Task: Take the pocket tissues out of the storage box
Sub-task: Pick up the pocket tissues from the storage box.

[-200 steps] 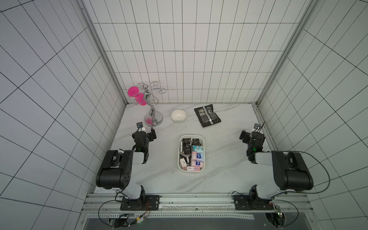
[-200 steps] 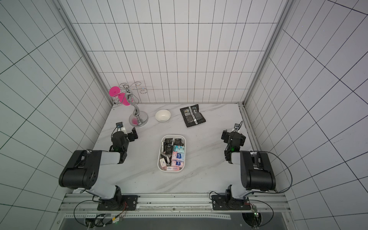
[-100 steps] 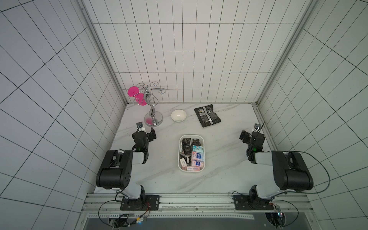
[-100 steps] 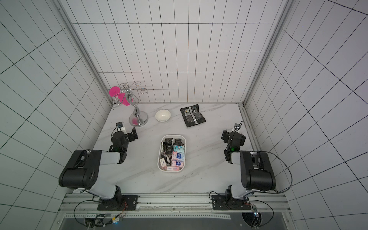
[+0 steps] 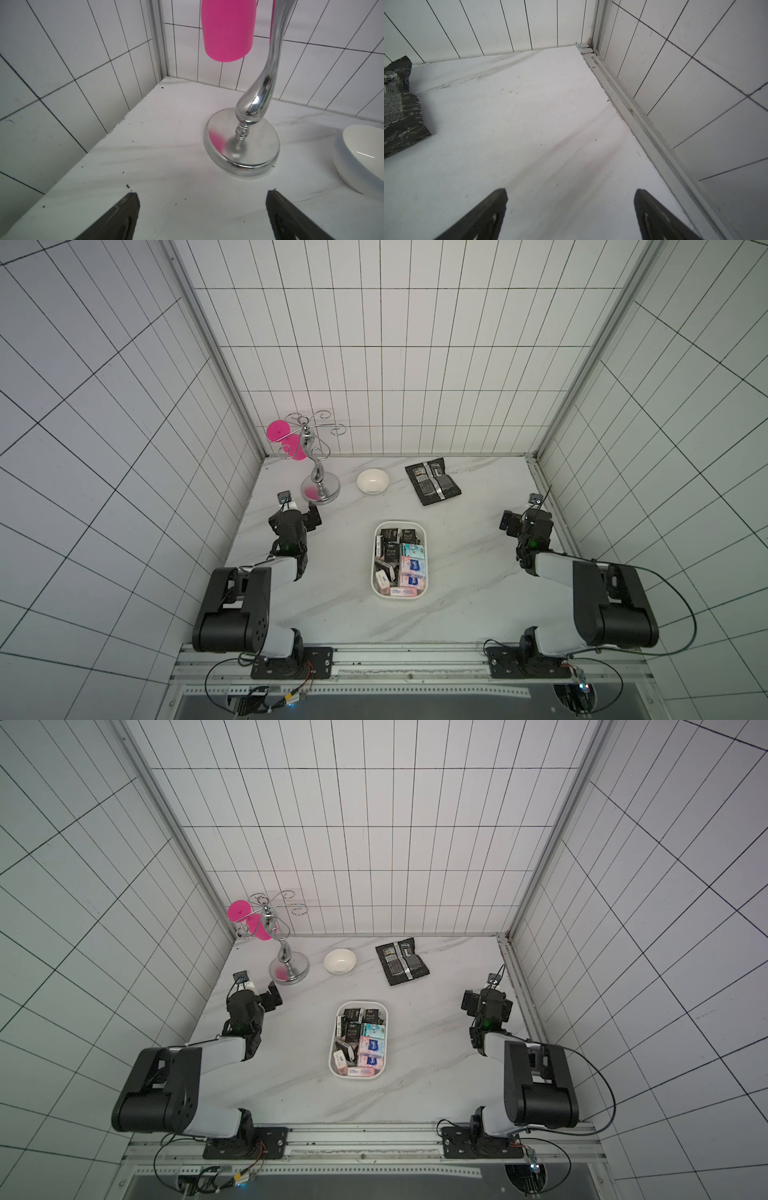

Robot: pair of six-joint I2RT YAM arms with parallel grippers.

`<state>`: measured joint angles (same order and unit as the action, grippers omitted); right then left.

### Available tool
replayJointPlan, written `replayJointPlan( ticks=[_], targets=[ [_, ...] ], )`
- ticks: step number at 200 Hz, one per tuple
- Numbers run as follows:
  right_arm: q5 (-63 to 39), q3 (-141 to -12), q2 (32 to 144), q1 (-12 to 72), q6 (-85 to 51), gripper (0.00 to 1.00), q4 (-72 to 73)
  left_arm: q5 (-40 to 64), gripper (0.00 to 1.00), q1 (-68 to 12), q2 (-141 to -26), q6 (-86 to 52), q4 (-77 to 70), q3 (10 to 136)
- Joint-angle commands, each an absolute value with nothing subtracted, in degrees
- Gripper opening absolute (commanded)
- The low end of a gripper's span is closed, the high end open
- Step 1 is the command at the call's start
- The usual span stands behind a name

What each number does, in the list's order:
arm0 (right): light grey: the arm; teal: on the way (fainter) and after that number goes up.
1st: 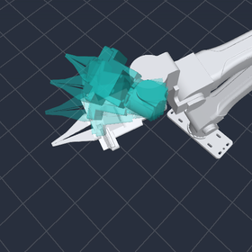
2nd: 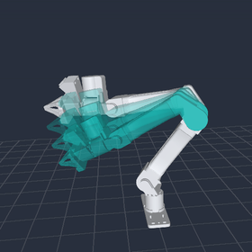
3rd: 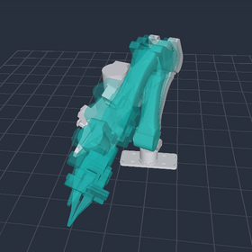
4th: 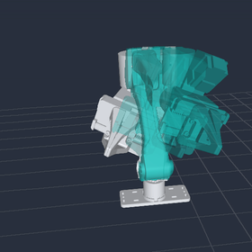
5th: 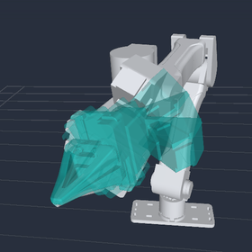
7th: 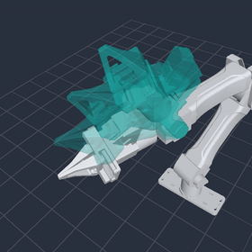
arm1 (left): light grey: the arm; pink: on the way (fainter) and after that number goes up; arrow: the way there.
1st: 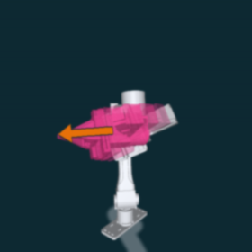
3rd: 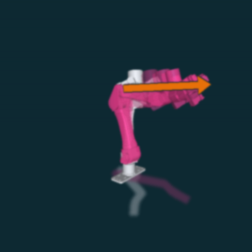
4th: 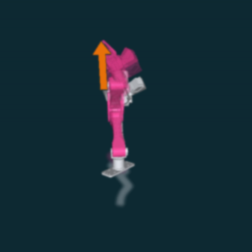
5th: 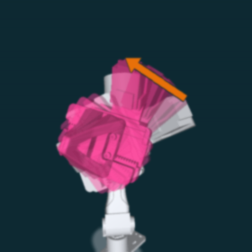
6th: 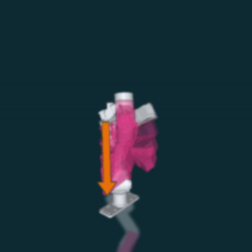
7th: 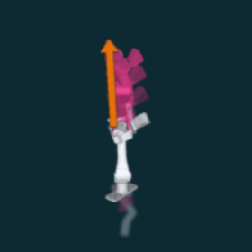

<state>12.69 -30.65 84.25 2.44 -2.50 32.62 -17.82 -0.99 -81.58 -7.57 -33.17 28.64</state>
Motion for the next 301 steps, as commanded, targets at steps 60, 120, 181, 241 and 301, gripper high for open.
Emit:
replayJointPlan(
  ticks=[60, 120, 181, 241, 301],
  targets=[
    [13.28, -45.57, 73.18, 26.17, -0.25, 0.99, 0.66, -32.30, 0.98, -13.62, -71.37, -15.83, 9.55, 53.08],
    [17.04, -53.90, 74.22, 51.58, -9.13, 0.99, -6.56, -27.17, 0.99, -13.61, -70.98, -21.52, 22.19, 57.89],
    [17.51, -59.84, 88.56, 64.57, -17.14, 0.97, -3.06, -26.01, 0.99, -14.19, -70.21, -28.14, 26.34, 57.39],
    [15.18, -64.61, 97.68, 64.95, -19.15, 0.85, -1.70, -27.10, 0.99, -16.05, -70.97, -29.22, 29.20, 58.95],
    [13.32, -66.85, 102.38, 63.14, -21.33, 0.68, -0.95, -28.51, 0.99, -18.18, -70.42, -28.70, 30.45, 60.76]
  ],
)
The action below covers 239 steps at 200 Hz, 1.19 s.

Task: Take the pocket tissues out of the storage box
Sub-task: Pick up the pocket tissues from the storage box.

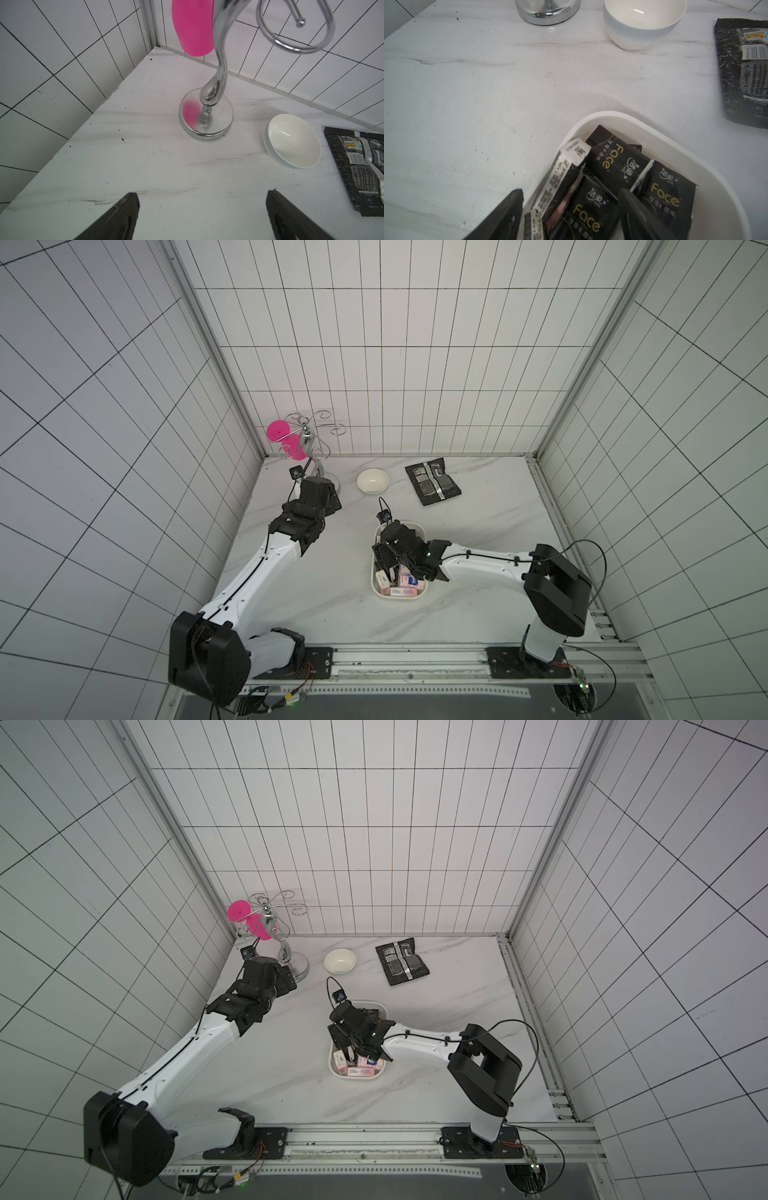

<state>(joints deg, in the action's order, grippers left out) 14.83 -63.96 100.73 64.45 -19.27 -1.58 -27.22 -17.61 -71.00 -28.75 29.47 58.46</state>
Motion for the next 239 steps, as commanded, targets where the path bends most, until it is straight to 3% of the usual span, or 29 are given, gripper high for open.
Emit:
replayJointPlan(
  ticks=[1, 59, 182, 239],
  targets=[
    [13.21, -66.87, 102.39, 63.03, -21.43, 0.68, -0.96, -28.54, 0.99, -18.19, -70.41, -28.68, 30.47, 60.79],
    [8.21, -66.82, 104.08, 60.47, -22.28, 0.48, -0.09, -28.80, 0.99, -18.36, -69.98, -28.65, 30.41, 61.09],
    [6.44, -68.07, 104.21, 60.66, -24.26, 0.58, 1.32, -27.77, 0.99, -18.72, -70.03, -28.83, 30.33, 61.52],
    [5.59, -69.45, 107.48, 60.51, -25.21, 0.48, 0.93, -27.99, 0.98, -19.07, -71.02, -28.54, 30.08, 61.70]
  ],
)
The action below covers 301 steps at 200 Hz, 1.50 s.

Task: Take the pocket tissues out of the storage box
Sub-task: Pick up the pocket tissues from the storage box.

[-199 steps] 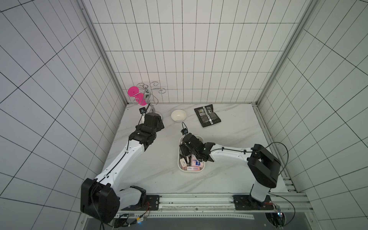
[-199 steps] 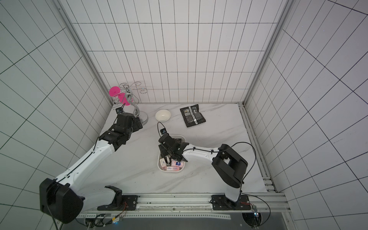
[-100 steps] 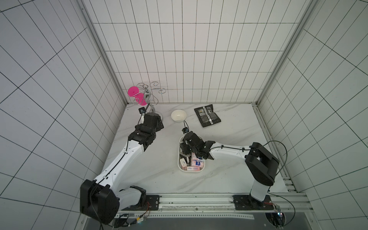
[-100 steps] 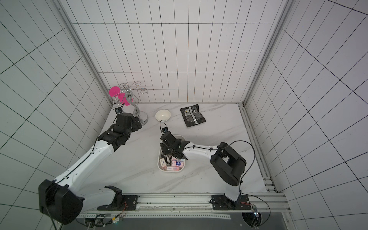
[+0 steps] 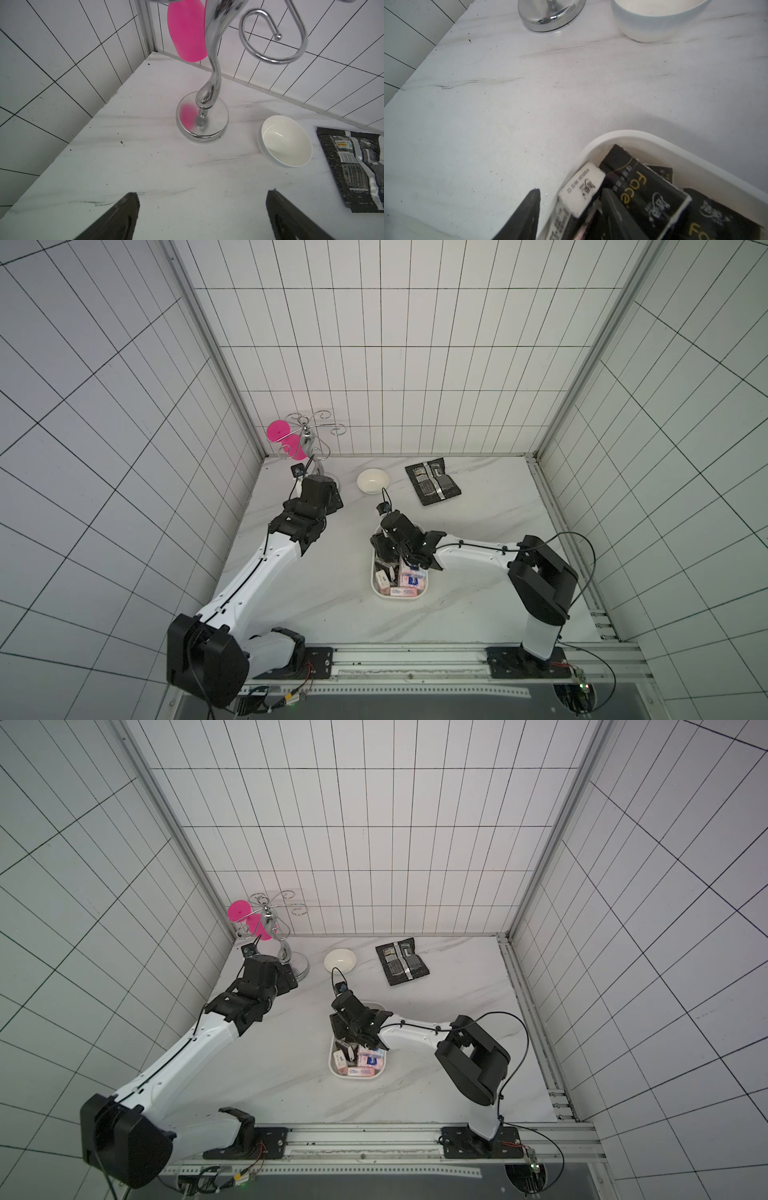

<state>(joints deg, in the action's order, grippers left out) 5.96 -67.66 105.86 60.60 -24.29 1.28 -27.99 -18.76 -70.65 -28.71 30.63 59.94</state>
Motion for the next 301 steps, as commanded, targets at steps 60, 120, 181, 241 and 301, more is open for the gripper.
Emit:
replayJointPlan(
  ticks=[60, 120, 181, 241, 301],
  targets=[
    [5.98, -68.30, 107.10, 60.12, -25.83, 0.32, 0.97, -27.95, 0.98, -19.14, -70.60, -28.85, 30.14, 61.94],
    [5.24, -66.36, 102.65, 59.86, -25.84, 0.27, 1.66, -27.95, 0.98, -19.50, -71.00, -28.92, 30.15, 62.14],
    [0.49, -61.71, 95.13, 57.52, -27.47, 0.22, 4.48, -30.37, 0.98, -19.69, -71.79, -29.62, 29.97, 62.62],
    [3.24, -55.91, 82.17, 52.88, -25.91, 0.22, -1.18, -32.86, 0.98, -19.75, -72.47, -29.61, 30.15, 63.11],
    [11.20, -52.04, 72.11, 45.09, -23.19, 0.21, -16.41, -32.08, 0.99, -19.75, -73.03, -29.43, 29.48, 63.20]
  ],
)
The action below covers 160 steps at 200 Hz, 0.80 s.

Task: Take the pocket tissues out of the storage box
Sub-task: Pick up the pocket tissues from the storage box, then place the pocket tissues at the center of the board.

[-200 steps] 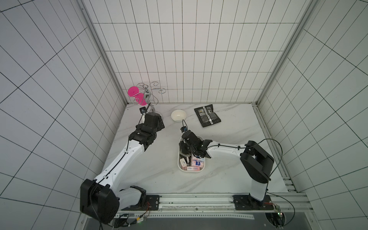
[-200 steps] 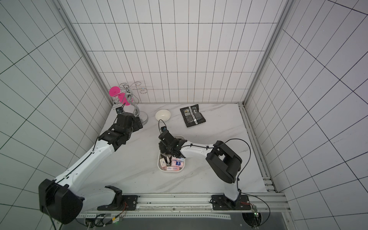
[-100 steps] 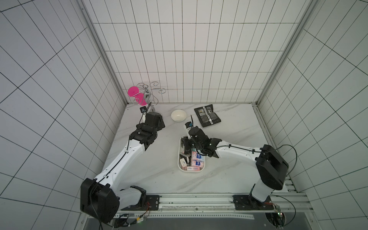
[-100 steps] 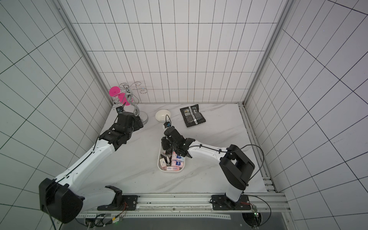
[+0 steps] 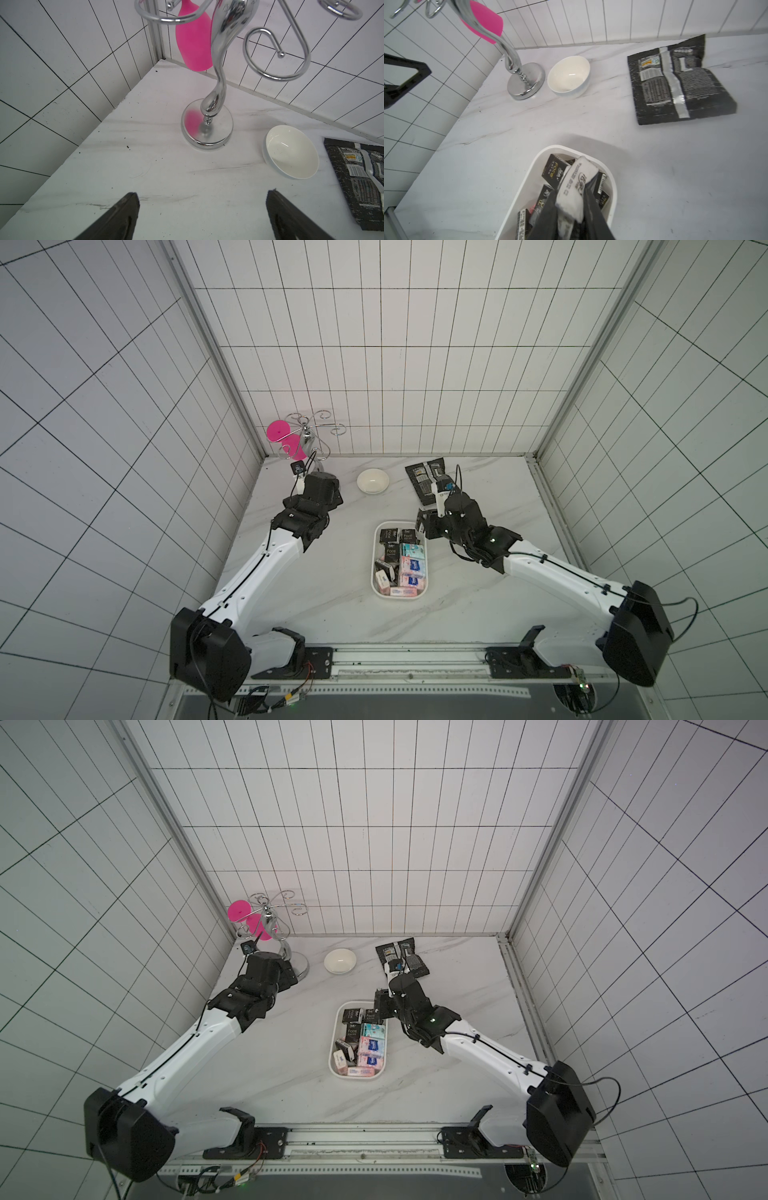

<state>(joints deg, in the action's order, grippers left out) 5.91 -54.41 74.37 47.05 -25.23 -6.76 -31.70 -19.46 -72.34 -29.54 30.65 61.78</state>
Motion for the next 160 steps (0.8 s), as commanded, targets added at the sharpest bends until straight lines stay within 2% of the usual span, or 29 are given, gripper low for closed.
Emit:
replayJointPlan(
  ticks=[1, 38, 80, 126, 160],
  targets=[
    [11.36, -52.04, 72.09, 44.96, -23.11, 0.21, -16.73, -32.04, 0.99, -19.76, -73.03, -29.39, 29.46, 63.20],
    [16.53, -50.94, 73.71, 40.74, -21.55, 0.21, -26.35, -30.85, 0.99, -19.78, -73.53, -28.84, 29.22, 63.72],
    [22.63, -51.01, 79.99, 38.12, -20.30, 0.21, -29.54, -30.09, 0.98, -19.77, -73.32, -28.83, 29.01, 63.91],
    [19.07, -55.29, 90.56, 37.09, -20.39, 0.21, -29.11, -28.93, 0.99, -19.78, -74.44, -29.31, 30.04, 65.56],
    [15.30, -57.23, 94.42, 37.08, -21.08, 0.32, -25.84, -29.00, 0.98, -19.78, -73.84, -29.29, 29.88, 65.48]
  ],
)
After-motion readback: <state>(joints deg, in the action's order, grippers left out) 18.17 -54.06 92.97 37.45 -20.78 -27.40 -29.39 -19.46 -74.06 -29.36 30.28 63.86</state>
